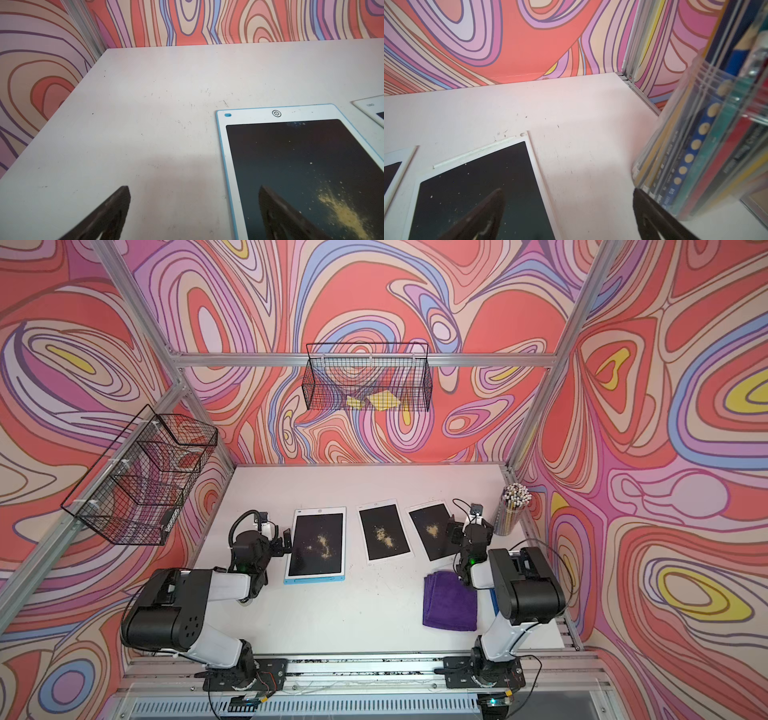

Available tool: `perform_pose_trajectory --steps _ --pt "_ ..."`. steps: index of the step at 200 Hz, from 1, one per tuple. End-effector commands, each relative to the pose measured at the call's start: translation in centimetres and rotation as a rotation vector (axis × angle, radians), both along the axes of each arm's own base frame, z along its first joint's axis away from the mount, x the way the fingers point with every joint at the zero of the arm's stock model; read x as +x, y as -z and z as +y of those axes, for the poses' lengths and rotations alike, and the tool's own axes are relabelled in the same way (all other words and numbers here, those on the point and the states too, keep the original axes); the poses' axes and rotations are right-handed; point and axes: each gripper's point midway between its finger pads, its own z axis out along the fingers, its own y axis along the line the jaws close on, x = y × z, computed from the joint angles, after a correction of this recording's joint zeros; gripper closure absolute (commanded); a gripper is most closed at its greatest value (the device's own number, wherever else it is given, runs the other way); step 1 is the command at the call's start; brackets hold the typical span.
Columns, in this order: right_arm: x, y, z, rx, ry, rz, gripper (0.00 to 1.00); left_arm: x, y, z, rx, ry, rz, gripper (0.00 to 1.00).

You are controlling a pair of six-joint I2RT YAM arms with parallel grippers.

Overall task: Wipe the drawing tablet
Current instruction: Move the drawing tablet to the center of the board.

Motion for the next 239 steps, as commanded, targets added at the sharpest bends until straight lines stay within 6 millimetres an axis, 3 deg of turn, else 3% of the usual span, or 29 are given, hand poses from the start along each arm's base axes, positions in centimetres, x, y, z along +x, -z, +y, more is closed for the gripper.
perform_pose_trajectory --steps 1,179,189,202,218,239 --pt "0.4 -0.6 -0.1 -0.009 0.009 -0.013 0.02 0.1 -0.6 0.0 -0.011 0.003 -0.028 0.01" --pt "0.3 -0.5 -0.1 -0.002 0.010 -0.015 0.02 0.2 -0.6 0.6 -0.009 -0.034 -0.025 0.01" --pt "0.2 -0.7 -0.1 -0.007 0.013 -0.021 0.02 0.1 -0.7 1.3 -0.006 -0.077 -0.029 0.01" --pt "0.3 -1.2 0.7 -0.029 -0.017 -0.005 0.01 -0.5 -1.4 3.0 0.020 -0.214 -0.049 0.01" --pt "0.6 -2.5 1.7 -0.101 -0.003 0.025 0.02 -0.6 -1.7 2.3 0.056 -0.198 -0.059 0.01" --pt "2.0 -6.3 4.7 -0.166 -0.018 0.058 0.02 -1.2 -2.3 1.7 0.080 -0.190 -0.115 0.01"
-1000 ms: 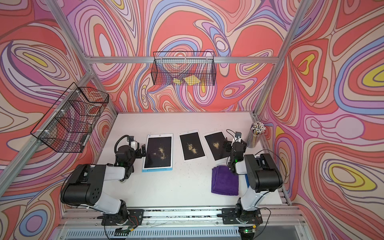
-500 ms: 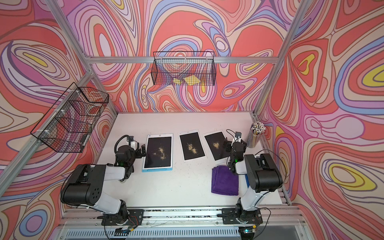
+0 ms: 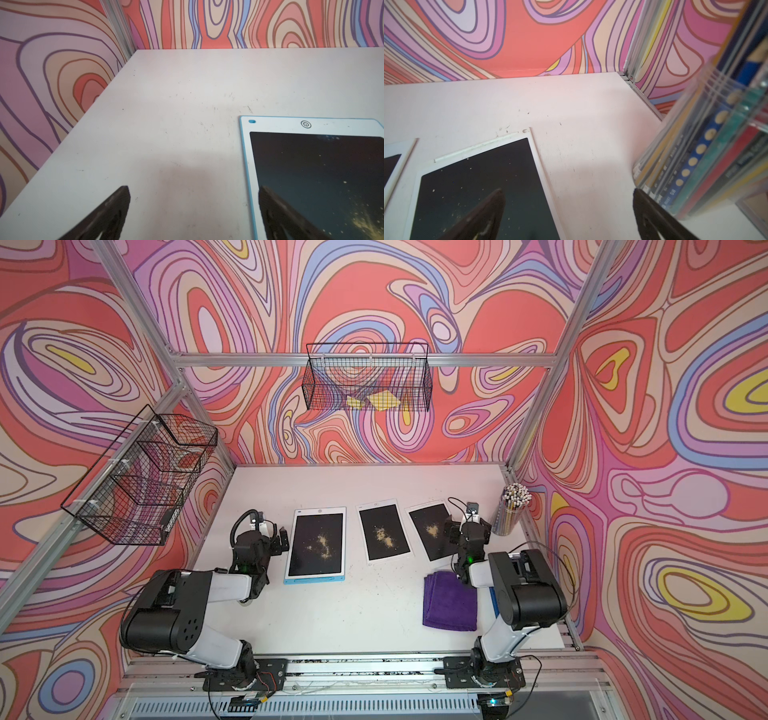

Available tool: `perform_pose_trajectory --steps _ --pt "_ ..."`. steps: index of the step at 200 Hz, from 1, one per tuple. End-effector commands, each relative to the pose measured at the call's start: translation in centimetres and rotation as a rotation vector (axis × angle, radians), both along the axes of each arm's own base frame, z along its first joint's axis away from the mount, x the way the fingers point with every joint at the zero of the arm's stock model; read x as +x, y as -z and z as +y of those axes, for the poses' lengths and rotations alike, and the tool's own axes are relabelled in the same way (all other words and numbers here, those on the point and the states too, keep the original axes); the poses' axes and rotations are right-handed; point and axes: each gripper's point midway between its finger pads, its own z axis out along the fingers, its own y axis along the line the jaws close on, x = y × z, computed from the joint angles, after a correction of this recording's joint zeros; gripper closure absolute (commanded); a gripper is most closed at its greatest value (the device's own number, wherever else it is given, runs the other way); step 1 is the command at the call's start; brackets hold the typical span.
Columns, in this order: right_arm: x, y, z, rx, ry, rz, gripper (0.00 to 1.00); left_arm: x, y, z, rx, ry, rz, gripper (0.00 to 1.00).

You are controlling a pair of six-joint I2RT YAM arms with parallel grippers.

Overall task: Wipe the drawing tablet
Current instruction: Move the drawing tablet to the center of the board.

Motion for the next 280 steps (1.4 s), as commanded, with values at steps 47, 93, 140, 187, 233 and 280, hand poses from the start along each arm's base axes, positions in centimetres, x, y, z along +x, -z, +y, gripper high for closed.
perform_pose_trajectory --steps 47,93,140,187,233,280 --pt "4.5 -8.4 8.9 0.084 -0.041 0.299 0.02 -0.6 -1.4 0.4 0.046 -0.049 -0.065 0.01" --pt "5.2 -8.5 18.8 0.309 -0.376 0.392 0.02 -0.6 -2.4 0.6 0.055 -0.060 -0.071 0.01" --pt "4.5 -4.7 26.2 0.423 -0.528 0.523 0.02 -0.8 -8.6 -0.9 0.000 -0.062 -0.096 0.01" --pt "2.4 -2.0 32.4 0.331 -0.564 0.575 0.02 -1.3 -9.5 -0.5 -0.244 -0.202 0.018 0.01" --pt "-1.1 0.8 37.4 0.415 -0.652 0.706 0.08 -1.2 -5.0 -4.1 -0.516 -0.167 0.244 0.01" --pt "-2.7 3.0 38.4 0.516 -0.650 0.800 0.18 -2.5 -2.4 -2.5 -0.623 -0.250 0.313 0.03"
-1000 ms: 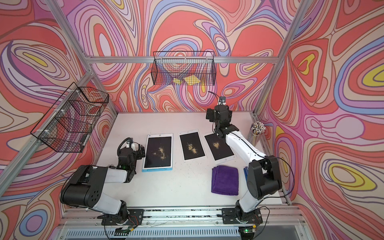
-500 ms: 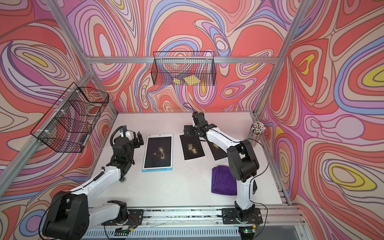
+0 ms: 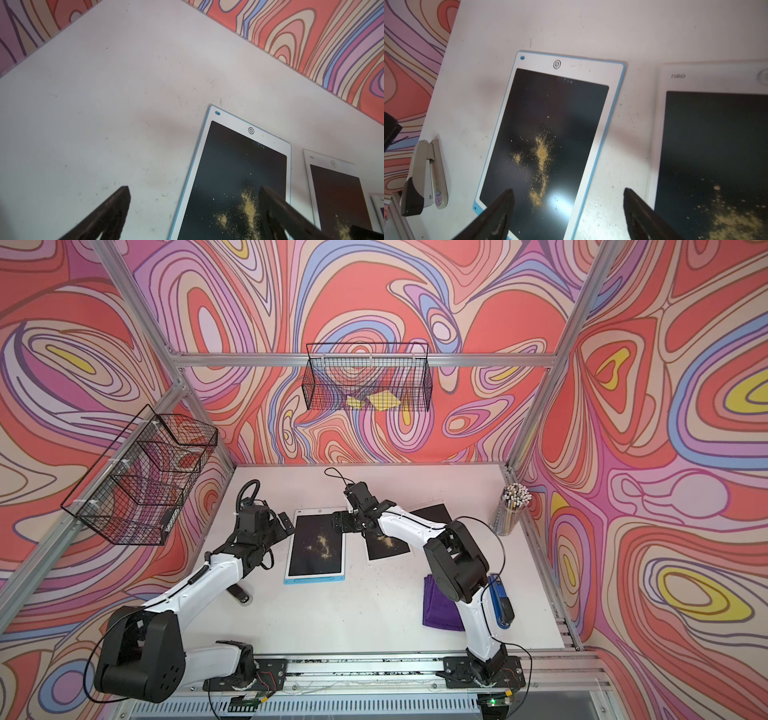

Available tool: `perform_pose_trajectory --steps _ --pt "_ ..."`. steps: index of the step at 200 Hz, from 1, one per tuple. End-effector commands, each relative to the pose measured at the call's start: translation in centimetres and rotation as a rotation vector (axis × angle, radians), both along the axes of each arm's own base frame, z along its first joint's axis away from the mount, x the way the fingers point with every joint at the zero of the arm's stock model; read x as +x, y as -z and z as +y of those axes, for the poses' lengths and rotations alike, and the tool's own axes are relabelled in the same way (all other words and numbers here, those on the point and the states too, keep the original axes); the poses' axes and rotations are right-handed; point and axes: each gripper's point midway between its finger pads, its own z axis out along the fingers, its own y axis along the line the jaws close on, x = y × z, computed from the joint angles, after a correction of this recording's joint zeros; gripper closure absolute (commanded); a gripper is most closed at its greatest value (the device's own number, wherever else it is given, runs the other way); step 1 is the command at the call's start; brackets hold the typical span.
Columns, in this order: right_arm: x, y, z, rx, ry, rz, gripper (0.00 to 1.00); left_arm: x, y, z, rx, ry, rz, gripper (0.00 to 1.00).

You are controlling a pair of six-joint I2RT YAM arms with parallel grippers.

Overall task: Wipe the drawing tablet
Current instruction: Move the drawing tablet to the center of the board.

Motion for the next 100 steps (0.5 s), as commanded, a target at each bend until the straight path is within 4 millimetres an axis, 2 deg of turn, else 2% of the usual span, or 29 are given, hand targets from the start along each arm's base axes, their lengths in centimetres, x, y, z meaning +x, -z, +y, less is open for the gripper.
perform_pose_trajectory --steps 1,27,36,56,100 --pt "-0.9 1.1 0.3 0.040 0.016 0.079 0.18 -1.1 1.7 0.3 -0.128 -0.044 0.070 0.03" --pt "-1.3 2.0 0.4 0.032 0.003 0.108 0.17 -0.7 3.7 -1.3 -0.277 0.038 0.088 0.21" --pt "-1.4 2.2 0.3 0.032 0.002 0.112 0.17 -0.6 4.2 -2.0 -0.320 0.057 0.091 0.25" --pt "-1.9 3.1 0.5 0.034 -0.011 0.140 0.17 -0.4 5.3 -3.0 -0.372 0.084 0.107 0.26" --pt "-3.1 4.4 0.3 0.037 -0.021 0.171 0.15 -0.7 7.9 -3.2 -0.378 0.080 0.184 0.24"
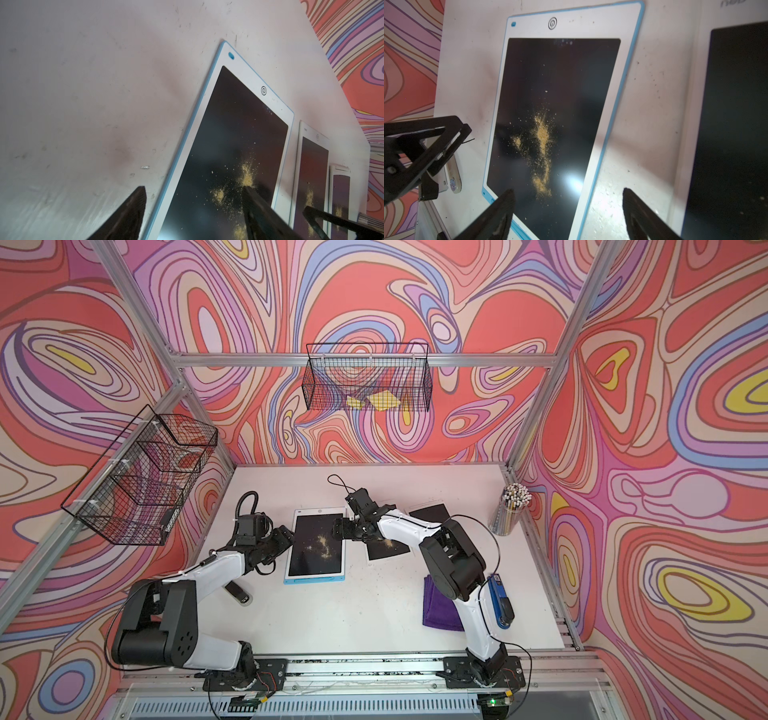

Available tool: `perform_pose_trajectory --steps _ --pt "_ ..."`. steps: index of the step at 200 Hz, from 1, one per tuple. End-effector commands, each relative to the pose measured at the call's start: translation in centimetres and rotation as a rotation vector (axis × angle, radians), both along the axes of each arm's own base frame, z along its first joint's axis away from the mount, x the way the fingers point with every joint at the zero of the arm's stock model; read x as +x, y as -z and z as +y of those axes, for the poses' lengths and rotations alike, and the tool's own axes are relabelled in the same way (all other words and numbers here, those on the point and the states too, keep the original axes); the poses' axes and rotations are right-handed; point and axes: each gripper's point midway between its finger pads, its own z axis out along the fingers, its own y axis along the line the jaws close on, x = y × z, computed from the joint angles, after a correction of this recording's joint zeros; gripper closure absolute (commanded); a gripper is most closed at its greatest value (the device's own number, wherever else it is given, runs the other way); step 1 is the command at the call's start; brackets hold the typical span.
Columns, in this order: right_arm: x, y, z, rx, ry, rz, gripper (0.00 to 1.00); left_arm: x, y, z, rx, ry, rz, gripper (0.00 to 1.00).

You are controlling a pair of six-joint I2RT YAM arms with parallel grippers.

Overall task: Wipe the drawing tablet
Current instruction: Move the drawing tablet to the center of the board.

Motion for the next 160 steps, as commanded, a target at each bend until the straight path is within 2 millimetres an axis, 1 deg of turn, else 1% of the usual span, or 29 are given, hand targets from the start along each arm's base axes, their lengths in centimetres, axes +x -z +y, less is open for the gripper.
perform_pose_trajectory --steps 1,41,83,109,125,132,133,136,160 --pt "-1.0 1.9 0.0 -0.006 -0.009 0.043 0.15 0.1 0.5 -0.5 -0.039 0.006 0.010 0.24" --pt "-1.9 2.9 -0.1 -0.010 -0.015 0.059 0.14 -1.6 1.9 -0.3 -0.027 0.009 0.052 0.23" --pt "-2.9 3.5 0.3 -0.003 -0.043 0.081 0.14 -3.1 2.2 -0.8 -0.051 0.031 0.059 0.23" --pt "-3.5 3.6 0.3 -0.002 -0.051 0.087 0.14 -3.7 2.3 -1.5 -0.089 0.051 0.062 0.23" --pt "-4.0 3.6 0.4 0.004 -0.061 0.091 0.14 -4.2 2.6 -2.3 -0.130 0.069 0.067 0.24" --pt "-4.3 3.6 0.5 0.009 -0.066 0.096 0.14 -4.1 2.4 -2.6 -0.145 0.077 0.060 0.24" --pt "-4.3 3.6 0.6 0.010 -0.067 0.096 0.14 -4.7 2.9 -2.6 -0.146 0.076 0.076 0.24" --pt "-4.5 3.7 0.6 0.011 -0.070 0.097 0.14 -5.3 3.4 -2.7 -0.152 0.079 0.089 0.24" --pt "-5.7 4.1 1.0 0.016 -0.090 0.120 0.14 -6.5 3.9 -3.5 -0.180 0.105 0.091 0.24"
